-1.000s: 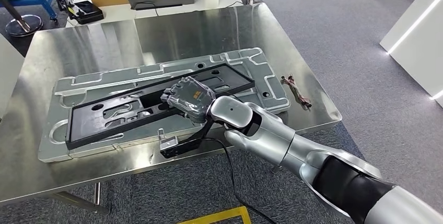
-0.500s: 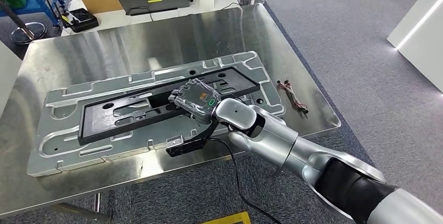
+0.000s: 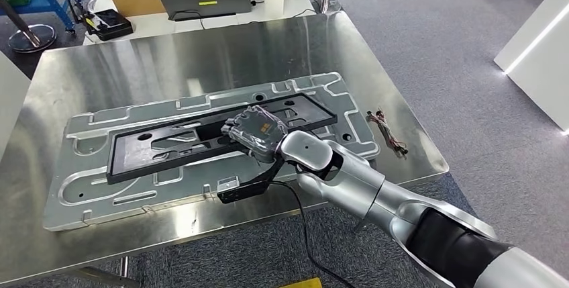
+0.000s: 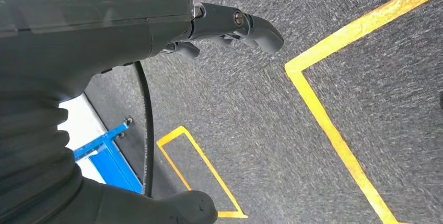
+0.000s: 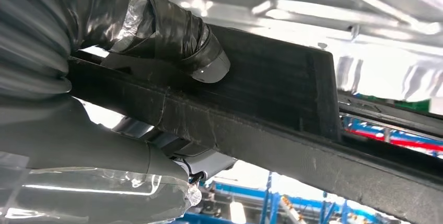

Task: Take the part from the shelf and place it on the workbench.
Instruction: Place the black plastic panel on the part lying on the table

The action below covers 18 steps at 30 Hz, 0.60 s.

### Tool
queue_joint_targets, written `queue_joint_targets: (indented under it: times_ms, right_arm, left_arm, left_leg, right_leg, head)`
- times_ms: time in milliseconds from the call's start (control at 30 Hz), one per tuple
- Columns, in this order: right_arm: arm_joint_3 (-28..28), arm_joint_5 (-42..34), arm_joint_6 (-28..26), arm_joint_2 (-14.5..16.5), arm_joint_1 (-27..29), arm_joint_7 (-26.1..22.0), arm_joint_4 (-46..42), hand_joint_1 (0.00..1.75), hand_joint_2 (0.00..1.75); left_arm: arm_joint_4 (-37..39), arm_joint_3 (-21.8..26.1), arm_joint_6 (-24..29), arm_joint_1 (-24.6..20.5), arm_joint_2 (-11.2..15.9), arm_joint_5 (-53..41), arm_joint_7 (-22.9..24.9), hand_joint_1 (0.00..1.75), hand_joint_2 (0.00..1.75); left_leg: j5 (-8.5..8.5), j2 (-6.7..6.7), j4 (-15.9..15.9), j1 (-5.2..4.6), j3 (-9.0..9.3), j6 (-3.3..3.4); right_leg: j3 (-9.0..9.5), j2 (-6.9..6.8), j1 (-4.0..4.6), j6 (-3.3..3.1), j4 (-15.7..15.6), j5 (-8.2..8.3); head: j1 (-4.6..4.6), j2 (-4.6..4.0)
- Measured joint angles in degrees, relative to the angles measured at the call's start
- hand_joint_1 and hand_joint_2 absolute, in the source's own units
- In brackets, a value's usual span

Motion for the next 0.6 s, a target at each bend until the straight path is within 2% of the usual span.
queue_joint_targets:
  times_ms: [33, 100, 133, 167, 200, 300, 400, 533, 600]
  right_arm:
    - [0.00, -0.01, 0.06, -0.02, 0.14, -0.04, -0.01, 1.75, 1.75]
    - [-0.06, -0.01, 0.14, -0.04, 0.19, -0.13, -0.04, 1.75, 1.75]
    - [-0.10, -0.01, 0.18, -0.06, 0.13, -0.13, -0.06, 1.75, 1.75]
    - [-0.14, -0.01, 0.21, -0.07, 0.09, -0.13, -0.09, 1.75, 1.75]
    - [-0.15, -0.01, 0.27, -0.07, 0.07, -0.13, -0.13, 1.75, 1.75]
    - [-0.15, -0.04, 0.51, -0.12, 0.12, -0.15, -0.24, 1.75, 1.75]
    - [-0.15, -0.18, 0.73, -0.14, 0.11, -0.19, -0.28, 1.75, 1.75]
    - [-0.15, -0.28, 1.04, -0.14, 0.09, -0.22, -0.38, 0.00, 0.00]
    - [-0.15, -0.33, 1.16, -0.14, 0.08, -0.22, -0.39, 0.00, 0.00]
  left_arm:
    - [0.00, 0.10, 0.00, 0.01, -0.04, 0.00, 0.01, 0.00, 1.75]
    - [0.00, 0.21, 0.00, 0.03, -0.13, 0.00, 0.02, 0.00, 1.75]
    - [0.00, 0.24, 0.00, 0.01, -0.16, -0.01, 0.02, 0.00, 1.75]
    - [0.00, 0.26, -0.01, 0.01, -0.15, -0.01, 0.03, 0.00, 1.75]
    - [0.00, 0.28, -0.02, 0.01, -0.13, -0.01, 0.04, 0.00, 1.75]
    - [0.00, 0.36, -0.04, 0.07, -0.07, -0.02, 0.09, 0.00, 1.75]
    - [0.00, 0.44, -0.04, 0.07, -0.07, -0.03, 0.11, 0.00, 1.75]
    - [0.00, 0.50, -0.04, 0.08, -0.08, -0.05, 0.22, 0.00, 1.75]
    - [0.00, 0.54, -0.04, 0.06, -0.09, -0.07, 0.28, 0.00, 1.75]
  left_leg:
    - [-0.17, -0.06, 0.09, 0.01, 0.18, -0.06]
    - [-0.69, -0.19, 0.36, 0.01, 0.69, -0.37]
    - [-1.00, -0.24, 0.61, -0.07, 0.85, -0.65]
    - [-1.27, -0.27, 0.80, -0.19, 0.90, -0.93]
    - [-1.52, -0.27, 0.95, -0.31, 0.86, -0.91]
    - [-1.74, -0.22, 0.93, -0.44, 0.97, -0.32]
    - [-1.59, -0.22, 0.50, -0.42, 1.30, -0.54]
    - [-1.52, -0.23, 0.22, -0.38, 1.45, -0.86]
    - [-1.53, -0.23, 0.17, -0.31, 1.48, -1.29]
  right_leg:
    - [-0.03, -0.01, -0.12, 0.05, -0.82, 1.46]
    - [2.77, -0.05, -0.28, -0.12, -7.97, 6.13]
    - [4.39, -0.06, -0.21, -0.29, -11.70, 7.78]
    - [5.52, -0.05, -0.20, -0.48, -14.33, 8.69]
    - [6.00, -0.02, -0.16, -0.59, -15.52, 8.80]
    - [6.12, 0.16, -0.08, -0.71, -15.81, 8.73]
    - [6.17, 0.21, -0.02, -1.02, -15.79, 8.60]
    - [6.19, 0.20, 0.07, -1.28, -15.75, 8.47]
    - [6.21, 0.20, 0.12, -1.33, -15.73, 8.44]
  head:
    - [0.01, 0.00]
    - [0.01, -0.01]
    - [0.01, -0.01]
    - [0.00, -0.01]
    - [0.00, -0.01]
    - [-0.01, -0.01]
    - [-0.01, 0.00]
    - [-0.02, 0.00]
    - [-0.02, 0.00]
